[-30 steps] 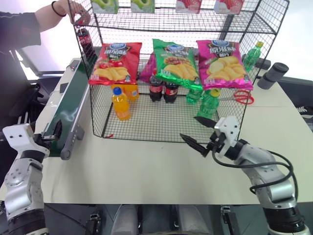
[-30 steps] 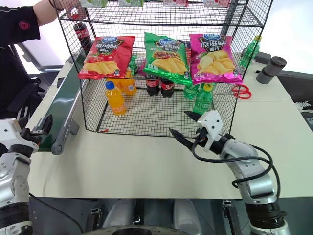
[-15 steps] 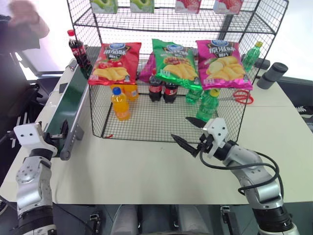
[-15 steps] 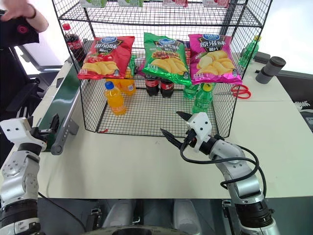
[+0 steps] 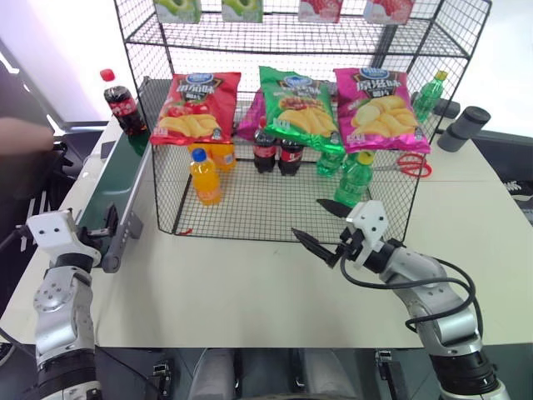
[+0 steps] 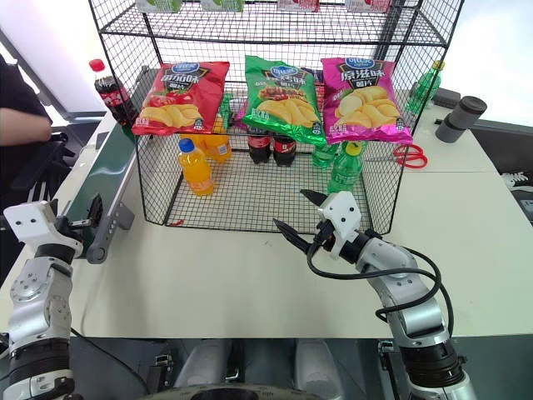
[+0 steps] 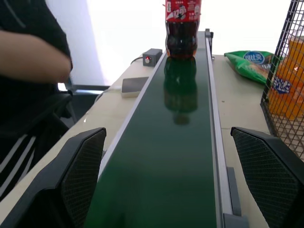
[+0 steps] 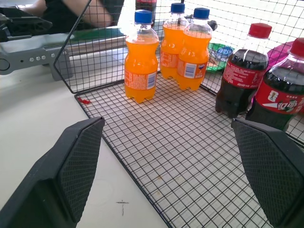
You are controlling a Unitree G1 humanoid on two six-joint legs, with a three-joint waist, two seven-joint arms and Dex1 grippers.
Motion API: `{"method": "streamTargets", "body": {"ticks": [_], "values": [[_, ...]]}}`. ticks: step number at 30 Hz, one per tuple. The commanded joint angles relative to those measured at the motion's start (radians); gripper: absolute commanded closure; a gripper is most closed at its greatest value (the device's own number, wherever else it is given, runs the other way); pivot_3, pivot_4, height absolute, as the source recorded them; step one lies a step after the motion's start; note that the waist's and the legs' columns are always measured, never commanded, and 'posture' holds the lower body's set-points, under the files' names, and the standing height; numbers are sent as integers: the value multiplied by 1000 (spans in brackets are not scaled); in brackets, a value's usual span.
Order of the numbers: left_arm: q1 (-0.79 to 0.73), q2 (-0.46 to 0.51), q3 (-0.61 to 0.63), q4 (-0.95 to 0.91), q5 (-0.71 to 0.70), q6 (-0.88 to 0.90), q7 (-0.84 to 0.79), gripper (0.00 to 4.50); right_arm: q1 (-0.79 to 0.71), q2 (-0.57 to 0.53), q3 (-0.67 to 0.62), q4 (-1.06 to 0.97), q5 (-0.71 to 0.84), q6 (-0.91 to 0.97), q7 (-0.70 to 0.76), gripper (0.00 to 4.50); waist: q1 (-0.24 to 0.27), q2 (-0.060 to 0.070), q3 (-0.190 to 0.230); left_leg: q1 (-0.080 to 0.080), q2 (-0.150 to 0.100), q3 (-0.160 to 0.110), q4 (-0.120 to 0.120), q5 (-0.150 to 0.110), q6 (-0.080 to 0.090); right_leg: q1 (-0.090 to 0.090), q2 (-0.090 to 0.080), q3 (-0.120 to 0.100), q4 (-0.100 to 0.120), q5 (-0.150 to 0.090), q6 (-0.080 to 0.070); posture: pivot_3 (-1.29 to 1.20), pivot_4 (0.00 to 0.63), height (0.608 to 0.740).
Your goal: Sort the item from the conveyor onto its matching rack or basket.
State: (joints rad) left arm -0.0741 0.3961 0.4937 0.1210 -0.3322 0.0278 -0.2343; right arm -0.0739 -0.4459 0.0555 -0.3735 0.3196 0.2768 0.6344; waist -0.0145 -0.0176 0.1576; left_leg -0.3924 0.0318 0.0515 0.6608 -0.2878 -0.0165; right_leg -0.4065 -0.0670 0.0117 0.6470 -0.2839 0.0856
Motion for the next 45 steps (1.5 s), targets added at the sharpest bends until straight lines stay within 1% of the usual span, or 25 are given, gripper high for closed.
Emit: {"method": "streamTargets", "body": {"ticks": [1,18,45], "values": [[-8,5,9,1,14,-29,19,0,6,16,1,-7,2,-27,1,50,0,0,0,0,0,0,0,0,0,0,0,0,0,0,0,0,150,740],[-22,14,9,59,27,-65,18,0,13,27,18,-16,3,-22,5,50,0,0,0,0,0,0,0,0,0,0,0,0,0,0,0,0,150,740],[-42,17,18,99,22,-105,24,0,16,33,34,-8,-9,-26,11,50,0,0,0,0,0,0,0,0,0,0,0,0,0,0,0,0,150,740]]}}
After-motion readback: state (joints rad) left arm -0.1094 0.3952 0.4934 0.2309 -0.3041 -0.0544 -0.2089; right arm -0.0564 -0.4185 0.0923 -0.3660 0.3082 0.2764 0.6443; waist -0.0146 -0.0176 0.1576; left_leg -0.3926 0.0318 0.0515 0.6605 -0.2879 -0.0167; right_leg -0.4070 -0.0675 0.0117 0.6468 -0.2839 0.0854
